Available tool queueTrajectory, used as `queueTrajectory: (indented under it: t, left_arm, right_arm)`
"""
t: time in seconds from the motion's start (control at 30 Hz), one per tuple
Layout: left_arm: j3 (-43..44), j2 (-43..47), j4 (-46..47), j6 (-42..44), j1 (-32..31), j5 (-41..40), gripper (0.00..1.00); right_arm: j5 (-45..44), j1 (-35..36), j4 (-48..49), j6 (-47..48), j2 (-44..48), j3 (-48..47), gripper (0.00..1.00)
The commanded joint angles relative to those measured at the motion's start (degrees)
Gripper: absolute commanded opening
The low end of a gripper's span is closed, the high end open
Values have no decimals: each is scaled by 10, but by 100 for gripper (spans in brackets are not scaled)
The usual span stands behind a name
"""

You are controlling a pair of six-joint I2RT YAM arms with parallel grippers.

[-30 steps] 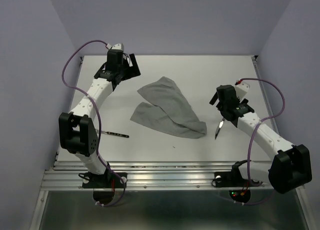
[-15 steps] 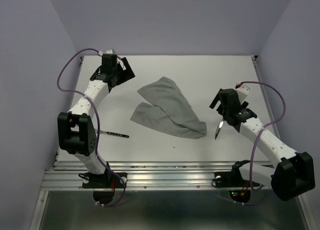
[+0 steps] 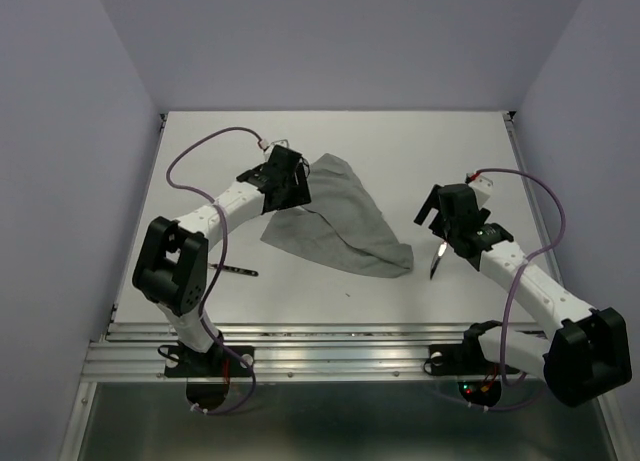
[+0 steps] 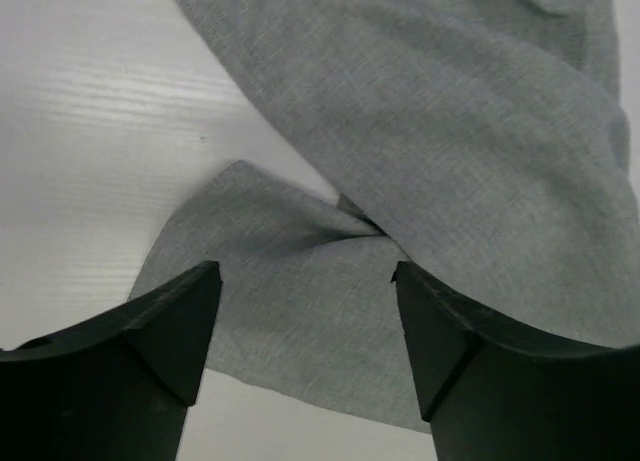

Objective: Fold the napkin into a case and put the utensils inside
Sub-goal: Pick up the crumpled napkin from the center of the board.

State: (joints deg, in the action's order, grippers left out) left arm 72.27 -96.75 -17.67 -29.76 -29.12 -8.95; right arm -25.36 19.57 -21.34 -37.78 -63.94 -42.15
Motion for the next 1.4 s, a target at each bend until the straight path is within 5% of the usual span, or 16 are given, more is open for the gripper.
queueTrajectory:
  t: [0.0,0.3,0.8,0.97,1.07,1.1,1.13,1.37]
  left_arm:
    - [-75,41,-49,-59,15,-55,76]
    - [-119,48,-104,-160,28,-86,73]
    - [-137,-13,-67,-180,52,-42,69]
    - [-143,-39,-68,-185,51,-26,49]
    - [-137,-44,-61,-180,51,-19,25]
    - [-126,-44,-65,-175,51,-22,7]
    - [-117,-44,-71,-168,51,-26,0]
    - [-71,43,-85,-119,51,-40,0]
  right_arm:
    - [8,-1,17,-8,2,-7,100]
    - [19,-1,14,-12,-22,-12,100]
    - [30,-1,10,-16,-58,-21,100]
    - [32,-1,4,-17,-69,-32,100]
    - [40,-1,3,-18,-72,-35,100]
    - [42,-1,3,-19,-76,-37,100]
    - [51,-1,3,-15,-78,-39,100]
    - [133,18,-4,53,-113,-65,95]
